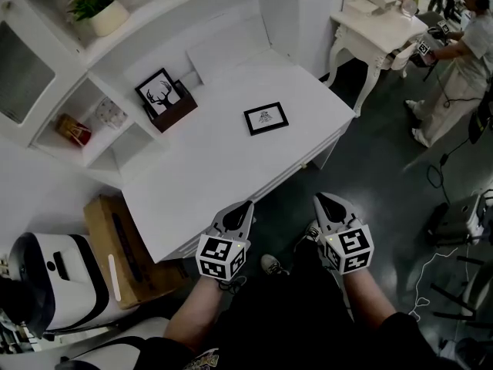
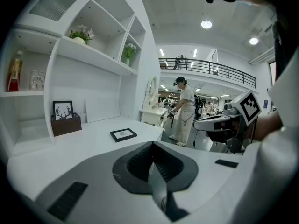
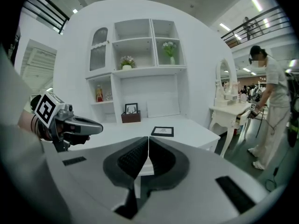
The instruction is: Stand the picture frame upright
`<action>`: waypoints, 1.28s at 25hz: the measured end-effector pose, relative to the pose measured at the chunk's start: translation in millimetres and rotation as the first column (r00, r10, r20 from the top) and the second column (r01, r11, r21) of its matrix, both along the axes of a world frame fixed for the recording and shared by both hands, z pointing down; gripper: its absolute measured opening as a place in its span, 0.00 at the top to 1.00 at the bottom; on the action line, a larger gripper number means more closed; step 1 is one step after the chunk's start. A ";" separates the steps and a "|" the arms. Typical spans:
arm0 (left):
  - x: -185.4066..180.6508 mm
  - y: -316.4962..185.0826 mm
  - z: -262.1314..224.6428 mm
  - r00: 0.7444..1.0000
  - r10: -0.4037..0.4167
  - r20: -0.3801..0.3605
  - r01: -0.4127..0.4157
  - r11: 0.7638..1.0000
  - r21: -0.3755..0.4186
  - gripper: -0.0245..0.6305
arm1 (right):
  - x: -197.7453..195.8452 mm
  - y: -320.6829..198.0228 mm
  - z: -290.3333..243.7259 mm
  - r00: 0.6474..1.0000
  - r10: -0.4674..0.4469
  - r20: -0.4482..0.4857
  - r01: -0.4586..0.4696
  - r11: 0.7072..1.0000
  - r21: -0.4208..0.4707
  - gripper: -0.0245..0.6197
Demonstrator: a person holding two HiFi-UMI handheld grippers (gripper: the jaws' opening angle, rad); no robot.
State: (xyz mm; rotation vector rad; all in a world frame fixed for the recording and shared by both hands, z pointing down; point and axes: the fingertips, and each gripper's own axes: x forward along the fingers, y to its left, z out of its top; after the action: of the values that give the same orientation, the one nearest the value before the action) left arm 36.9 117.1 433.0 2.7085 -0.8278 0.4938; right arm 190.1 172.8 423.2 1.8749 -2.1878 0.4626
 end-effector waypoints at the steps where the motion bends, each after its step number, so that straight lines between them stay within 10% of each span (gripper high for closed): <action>1: 0.4 0.2 0.4 1.000 0.000 0.000 0.000 1.000 -0.001 0.95 | 0.7 0.2 0.0 1.000 0.001 -0.004 -0.001 1.000 0.000 0.95; 32: -18.5 -17.7 -3.1 0.999 -0.032 -0.034 0.033 0.999 0.005 0.95 | -10.4 -27.9 -10.2 0.999 -0.030 -0.018 0.030 1.000 -0.004 0.96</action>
State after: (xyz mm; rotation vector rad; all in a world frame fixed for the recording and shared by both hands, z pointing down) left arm 18.3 99.4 429.9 2.6959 -0.8636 0.4377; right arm 179.6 144.8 413.0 1.8345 -2.1990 0.4426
